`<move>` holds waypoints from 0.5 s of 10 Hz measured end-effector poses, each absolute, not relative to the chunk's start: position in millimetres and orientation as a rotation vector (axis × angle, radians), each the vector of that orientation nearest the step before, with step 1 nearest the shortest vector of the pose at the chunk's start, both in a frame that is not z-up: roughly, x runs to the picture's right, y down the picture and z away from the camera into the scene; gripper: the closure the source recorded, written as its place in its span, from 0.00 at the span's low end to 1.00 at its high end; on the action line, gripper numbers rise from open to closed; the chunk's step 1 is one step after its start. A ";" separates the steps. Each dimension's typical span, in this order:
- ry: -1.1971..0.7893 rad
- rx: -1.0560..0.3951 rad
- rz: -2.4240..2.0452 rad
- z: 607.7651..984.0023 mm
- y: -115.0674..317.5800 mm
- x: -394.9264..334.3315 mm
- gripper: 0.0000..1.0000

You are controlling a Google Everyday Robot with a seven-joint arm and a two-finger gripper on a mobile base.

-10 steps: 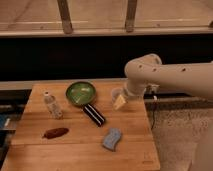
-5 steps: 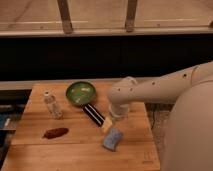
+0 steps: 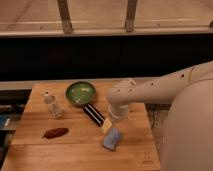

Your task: Place the white sponge in the ceramic bowl

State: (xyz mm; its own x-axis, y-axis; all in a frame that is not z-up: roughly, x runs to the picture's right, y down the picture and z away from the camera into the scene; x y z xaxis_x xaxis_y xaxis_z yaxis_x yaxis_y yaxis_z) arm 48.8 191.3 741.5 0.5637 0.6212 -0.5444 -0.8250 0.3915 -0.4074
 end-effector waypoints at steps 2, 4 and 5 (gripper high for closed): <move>0.375 -0.723 0.901 753.0 204.1 39.4 0.20; 0.420 -0.728 0.877 768.6 218.8 37.1 0.20; 0.441 -0.729 0.871 771.6 221.7 38.6 0.20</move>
State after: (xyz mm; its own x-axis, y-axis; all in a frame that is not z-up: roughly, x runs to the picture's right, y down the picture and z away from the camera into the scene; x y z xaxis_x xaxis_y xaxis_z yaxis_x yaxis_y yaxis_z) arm 38.6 221.7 771.6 0.5794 0.5294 -0.6196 -0.8128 0.4310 -0.3918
